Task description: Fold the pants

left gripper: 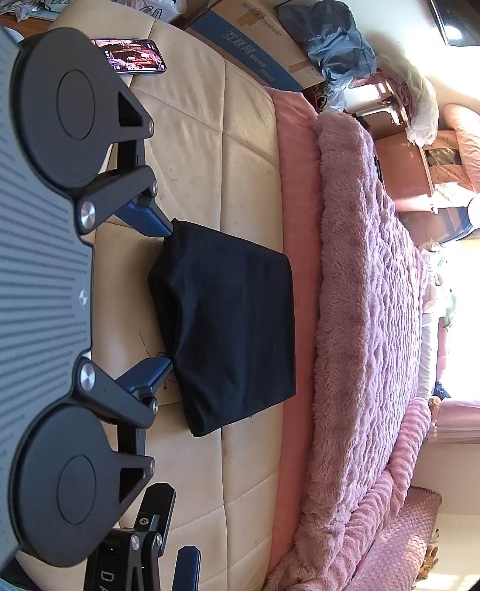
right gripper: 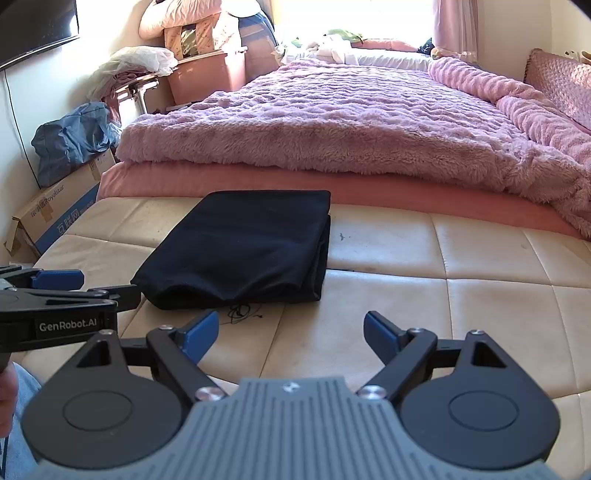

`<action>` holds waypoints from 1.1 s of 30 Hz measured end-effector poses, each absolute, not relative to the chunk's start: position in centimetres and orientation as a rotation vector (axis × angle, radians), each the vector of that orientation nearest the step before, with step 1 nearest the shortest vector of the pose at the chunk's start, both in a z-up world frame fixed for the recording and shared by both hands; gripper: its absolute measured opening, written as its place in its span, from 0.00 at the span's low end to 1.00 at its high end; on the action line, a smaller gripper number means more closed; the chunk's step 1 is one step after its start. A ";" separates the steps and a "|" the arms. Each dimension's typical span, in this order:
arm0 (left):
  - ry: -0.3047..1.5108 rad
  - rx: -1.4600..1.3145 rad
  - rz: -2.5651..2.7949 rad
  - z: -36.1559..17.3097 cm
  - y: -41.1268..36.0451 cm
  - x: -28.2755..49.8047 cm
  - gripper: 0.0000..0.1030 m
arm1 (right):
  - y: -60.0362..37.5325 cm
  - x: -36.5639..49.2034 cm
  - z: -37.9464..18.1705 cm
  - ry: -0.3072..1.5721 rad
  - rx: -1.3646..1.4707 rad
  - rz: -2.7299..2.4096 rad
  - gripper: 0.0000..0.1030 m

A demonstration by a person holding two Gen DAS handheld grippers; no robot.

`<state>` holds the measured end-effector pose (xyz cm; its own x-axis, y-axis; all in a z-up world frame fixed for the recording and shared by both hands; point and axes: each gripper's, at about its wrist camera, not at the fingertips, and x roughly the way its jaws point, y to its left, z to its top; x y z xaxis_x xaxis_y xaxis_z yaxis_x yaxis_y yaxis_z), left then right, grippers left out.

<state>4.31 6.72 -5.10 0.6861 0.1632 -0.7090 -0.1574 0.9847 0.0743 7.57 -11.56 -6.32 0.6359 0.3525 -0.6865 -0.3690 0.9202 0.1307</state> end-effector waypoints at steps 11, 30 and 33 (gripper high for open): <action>0.795 0.012 0.177 -5.1 6.6 4.3 0.84 | -11.6 7.5 -6.2 0.782 -0.026 0.413 0.79; 0.769 0.041 0.182 -4.8 6.8 4.4 0.84 | -11.7 7.1 -6.0 0.760 -0.028 0.406 0.79; 0.759 0.048 0.183 -4.7 6.8 4.3 0.84 | -11.8 7.0 -6.0 0.759 -0.027 0.405 0.79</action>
<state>4.33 6.80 -4.67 0.7103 0.1819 -0.6800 -0.1470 0.9831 0.1095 6.98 -11.76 -6.03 0.6521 0.3472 -0.6740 -0.3665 0.9225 0.1207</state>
